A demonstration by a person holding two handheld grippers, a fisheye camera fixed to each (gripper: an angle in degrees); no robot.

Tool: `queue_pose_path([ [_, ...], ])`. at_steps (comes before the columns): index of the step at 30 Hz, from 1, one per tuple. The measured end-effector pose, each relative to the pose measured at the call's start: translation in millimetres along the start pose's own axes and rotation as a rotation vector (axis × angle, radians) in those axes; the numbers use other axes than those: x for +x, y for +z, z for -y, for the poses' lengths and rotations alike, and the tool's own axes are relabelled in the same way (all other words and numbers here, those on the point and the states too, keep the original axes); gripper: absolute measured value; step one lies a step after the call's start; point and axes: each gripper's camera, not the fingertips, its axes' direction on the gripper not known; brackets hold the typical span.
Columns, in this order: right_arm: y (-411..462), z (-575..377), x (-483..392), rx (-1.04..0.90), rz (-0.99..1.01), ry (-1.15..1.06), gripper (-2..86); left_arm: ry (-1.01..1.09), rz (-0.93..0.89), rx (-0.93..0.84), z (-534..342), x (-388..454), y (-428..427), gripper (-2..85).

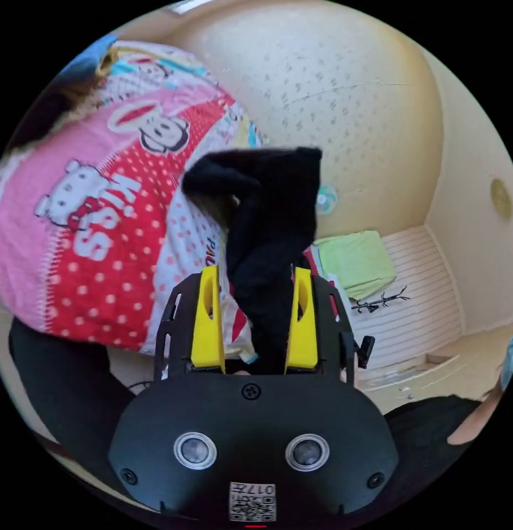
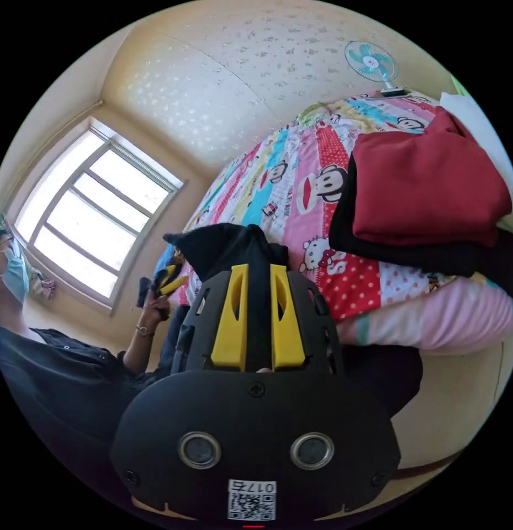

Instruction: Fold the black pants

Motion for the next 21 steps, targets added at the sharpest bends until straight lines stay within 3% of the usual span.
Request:
queue_pose_path([
  [2,16,9,-42,0.012,0.055,-0.069,9.5,0.022,-0.053,-0.015,11,13,22,14.5],
  [7,121,36,-167,-0.233,0.151,-0.311,13.8,0.166,0.077,0.029,17,77,45,5.1],
  [9,145,47,-215,-0.204,0.163,-0.380,14.9,0.240,0.110,0.027,14,101,54,4.9],
  [12,185,72,-293,-0.178,0.042,-0.510,17.1,0.416,0.265,-0.031,4,139,77,5.2],
  [15,258,85,-360,-0.355,-0.115,-0.690,19.1,0.519,0.387,-0.039,-12,153,90,5.8],
  [17,326,72,-397,-0.604,-0.234,-0.826,20.1,0.532,0.401,-0.051,-20,150,91,5.9],
  [21,391,40,-431,-0.795,-0.447,-0.949,19.7,0.469,0.332,-0.111,-37,123,87,6.7],
])
